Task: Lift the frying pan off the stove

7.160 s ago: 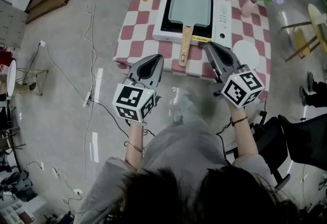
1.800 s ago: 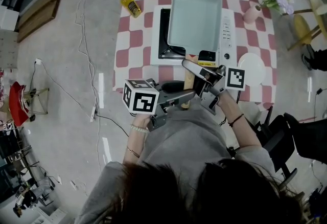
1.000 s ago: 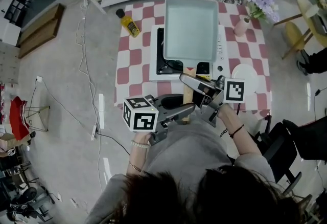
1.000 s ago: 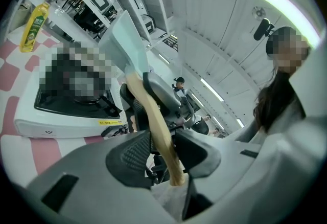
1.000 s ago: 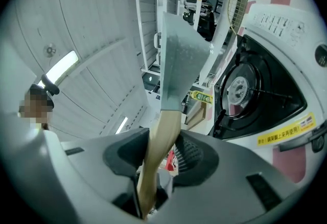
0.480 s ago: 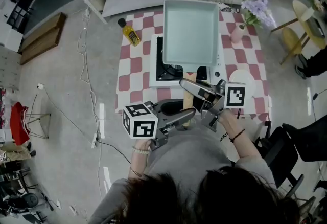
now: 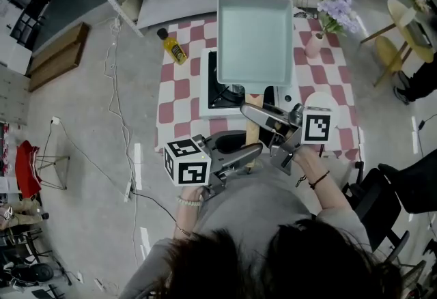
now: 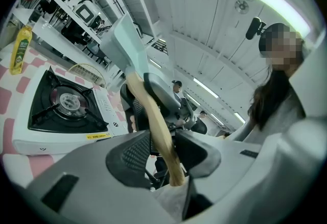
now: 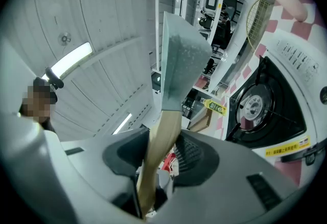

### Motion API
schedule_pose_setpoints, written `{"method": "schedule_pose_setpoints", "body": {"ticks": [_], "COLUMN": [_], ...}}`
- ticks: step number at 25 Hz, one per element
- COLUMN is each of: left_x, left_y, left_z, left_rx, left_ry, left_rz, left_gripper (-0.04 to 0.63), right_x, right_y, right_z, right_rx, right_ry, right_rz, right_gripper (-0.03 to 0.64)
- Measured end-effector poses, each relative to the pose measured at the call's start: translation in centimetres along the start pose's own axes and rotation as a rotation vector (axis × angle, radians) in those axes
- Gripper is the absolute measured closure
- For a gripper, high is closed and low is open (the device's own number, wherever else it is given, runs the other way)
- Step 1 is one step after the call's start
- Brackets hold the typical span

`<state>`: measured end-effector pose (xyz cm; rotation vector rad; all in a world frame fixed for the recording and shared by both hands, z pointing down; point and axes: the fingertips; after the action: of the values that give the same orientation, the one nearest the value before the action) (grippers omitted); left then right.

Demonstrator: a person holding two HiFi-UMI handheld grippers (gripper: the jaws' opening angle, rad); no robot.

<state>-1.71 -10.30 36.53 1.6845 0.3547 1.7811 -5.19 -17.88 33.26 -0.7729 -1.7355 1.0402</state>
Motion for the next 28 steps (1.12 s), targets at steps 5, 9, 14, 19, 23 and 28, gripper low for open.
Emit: {"method": "schedule_pose_setpoints", "body": {"ticks": [5,9,14,19,23,28], "left_x": [-0.25,-0.32,-0.3,-0.33,-0.32,-0.44], "left_y": [-0.52,-0.23,-0.23,-0.02,-0.13,-0.13], "left_z": [0.21,0.18,0.2,0.2,0.24,0.3], "left_rx": [0.001,0.001,0.002,0.002,0.003,0.003], "left_ry": [0.0,0.002,0.003,0.004,0.004,0.0], "left_rz": [0.02,0.027,0.03,0.032,0.031,0.03], "left_gripper": [0.43,0.431,0.431,0.431,0.431,0.431], "right_x": [-0.4,-0.47,-0.5,-0.67,-0.57,-0.67], "right_y": [0.33,-0.1,-0.16,-0.14,0.14,0.21], "right_z": [-0.51,-0.55,-0.65,-0.5,-0.45,-0.48], "right_rx": [0.035,0.046,0.052,0.043,0.028,0.023], "right_ry": [-0.003,-0.002,-0.005,-0.013,-0.013,-0.014], "right_rz": [-0.057,-0.07,-0.075,-0.077,-0.068,-0.06], "right_gripper": [0.449,0.449,0.449,0.449,0.449,0.449]}}
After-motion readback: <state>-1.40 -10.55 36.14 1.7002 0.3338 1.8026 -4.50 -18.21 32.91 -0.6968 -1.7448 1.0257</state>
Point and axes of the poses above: the fingertips, and each gripper's own axes: z forward along the fingers, y to its left, x out of its underside, and after that the axes turned 5 degrees about z, right-handed
